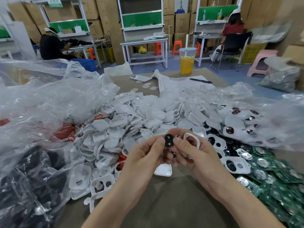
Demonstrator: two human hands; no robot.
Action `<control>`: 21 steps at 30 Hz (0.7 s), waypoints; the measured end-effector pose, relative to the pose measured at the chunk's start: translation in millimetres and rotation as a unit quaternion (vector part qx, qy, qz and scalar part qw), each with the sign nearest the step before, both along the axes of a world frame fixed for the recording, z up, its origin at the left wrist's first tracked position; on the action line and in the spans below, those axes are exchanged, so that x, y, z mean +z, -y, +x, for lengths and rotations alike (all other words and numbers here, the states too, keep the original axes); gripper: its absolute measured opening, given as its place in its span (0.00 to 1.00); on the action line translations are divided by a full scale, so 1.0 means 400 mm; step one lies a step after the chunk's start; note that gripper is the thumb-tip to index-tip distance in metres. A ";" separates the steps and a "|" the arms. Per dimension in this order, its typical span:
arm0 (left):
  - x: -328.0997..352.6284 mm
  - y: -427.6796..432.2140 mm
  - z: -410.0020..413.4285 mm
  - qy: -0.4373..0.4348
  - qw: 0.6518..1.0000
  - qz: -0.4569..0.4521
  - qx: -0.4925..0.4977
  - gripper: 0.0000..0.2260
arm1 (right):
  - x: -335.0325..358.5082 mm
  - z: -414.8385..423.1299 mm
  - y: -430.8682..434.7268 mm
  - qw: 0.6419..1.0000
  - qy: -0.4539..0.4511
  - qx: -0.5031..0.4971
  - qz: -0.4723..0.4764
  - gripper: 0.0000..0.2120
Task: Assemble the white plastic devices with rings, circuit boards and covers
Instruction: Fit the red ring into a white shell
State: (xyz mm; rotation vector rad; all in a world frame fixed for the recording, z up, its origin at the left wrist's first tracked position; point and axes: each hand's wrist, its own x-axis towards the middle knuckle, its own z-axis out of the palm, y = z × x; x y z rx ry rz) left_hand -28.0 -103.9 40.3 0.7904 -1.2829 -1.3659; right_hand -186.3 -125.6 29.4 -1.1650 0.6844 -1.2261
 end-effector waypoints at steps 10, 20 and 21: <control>-0.004 -0.006 -0.004 -0.009 0.998 0.022 0.065 0.12 | 0.013 0.003 -0.013 0.999 -0.038 0.008 0.010 0.09; -0.006 -0.003 -0.002 0.033 0.991 -0.002 0.130 0.07 | 0.016 0.010 -0.008 0.995 -0.056 -0.053 0.070 0.20; -0.005 -0.003 -0.002 0.030 0.990 -0.001 0.134 0.07 | 0.017 0.008 -0.005 0.992 -0.044 -0.074 0.088 0.22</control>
